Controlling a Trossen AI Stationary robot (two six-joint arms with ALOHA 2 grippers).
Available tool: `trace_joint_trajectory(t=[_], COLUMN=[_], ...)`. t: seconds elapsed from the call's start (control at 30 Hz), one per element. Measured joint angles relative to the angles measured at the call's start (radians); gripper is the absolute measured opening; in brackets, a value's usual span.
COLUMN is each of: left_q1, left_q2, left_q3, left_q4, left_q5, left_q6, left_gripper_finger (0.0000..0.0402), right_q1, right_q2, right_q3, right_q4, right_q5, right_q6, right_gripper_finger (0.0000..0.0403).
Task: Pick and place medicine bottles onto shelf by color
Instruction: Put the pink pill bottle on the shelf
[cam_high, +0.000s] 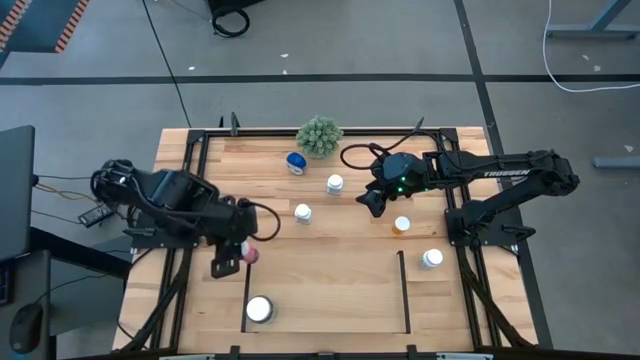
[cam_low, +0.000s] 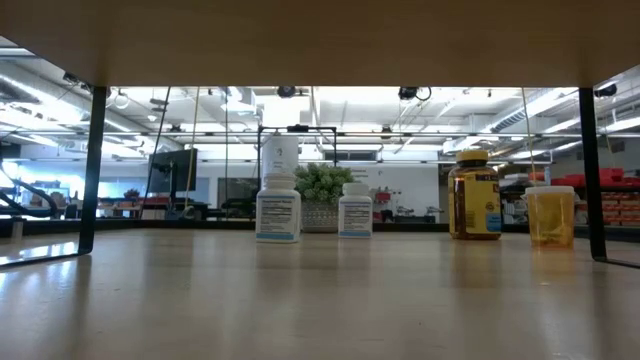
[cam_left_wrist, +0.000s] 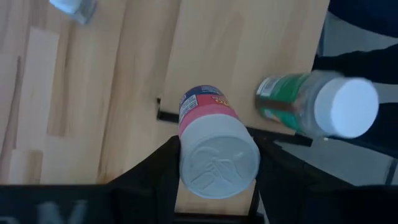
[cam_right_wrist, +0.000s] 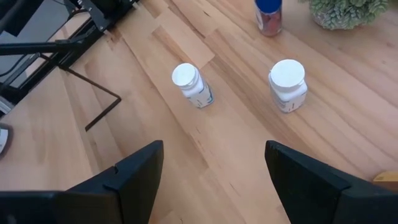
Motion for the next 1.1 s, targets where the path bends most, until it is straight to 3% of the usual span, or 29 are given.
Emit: trace_joint_trajectory(t=[0.23,0.73,1.1], left_q1=[0.026,0.065,0.057], left_q2=[0.086,0.187,0.236], left_q3=[0.011,0.011,0.01], left_q4=[-0.001,-0.001,0.001], left_q5=[0.086,0.087,0.087], left_q6=[0.065,0.166,0.161], left_gripper_finger=[0.0186,0.0191,0.0195], right_q1=[0.0,0.0,0.0], right_q2=[0.0,0.0,0.0], right_q3=[0.0,0.0,0.0], right_q4=[0.0,0.0,-0.001], right_q5=[-0.012,-0.012,-0.024], right_q6=[-0.015,-0.042,-0.07], right_gripper_finger=[0.0289,0.0289,0.0289])
